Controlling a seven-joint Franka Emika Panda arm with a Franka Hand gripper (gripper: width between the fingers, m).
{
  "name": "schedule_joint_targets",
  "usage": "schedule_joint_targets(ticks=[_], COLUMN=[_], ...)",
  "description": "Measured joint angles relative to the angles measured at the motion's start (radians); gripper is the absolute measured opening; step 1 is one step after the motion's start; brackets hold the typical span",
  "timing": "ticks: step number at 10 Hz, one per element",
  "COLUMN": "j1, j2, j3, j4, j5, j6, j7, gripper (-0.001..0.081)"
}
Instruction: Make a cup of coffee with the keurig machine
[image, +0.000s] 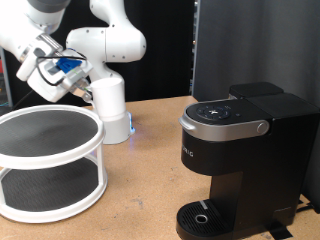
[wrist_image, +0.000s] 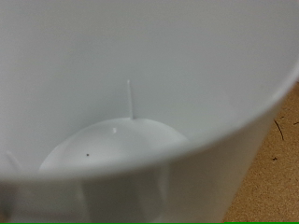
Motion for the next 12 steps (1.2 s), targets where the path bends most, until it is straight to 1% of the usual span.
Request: schedule_joint_targets(ticks=[3, 5, 8, 10, 12], j1=[0.051, 0.074, 0.089, 0.090, 0.089], j2=[0.003, 0.008, 0.024, 0.030, 0.030], j3=[0.074, 0.108, 0.140, 0.154, 0.158], j4=[-0.024, -0.026, -0.025, -0.024, -0.023], j5=[0.115, 0.164, 0.204, 0.210, 0.209], j6=[0.097, 0.135, 0.161, 0.163, 0.161], j7=[0.015, 0.028, 0.031, 0.033, 0.035], gripper=[0.0072, 0.0072, 0.0072, 0.0072, 0.0072])
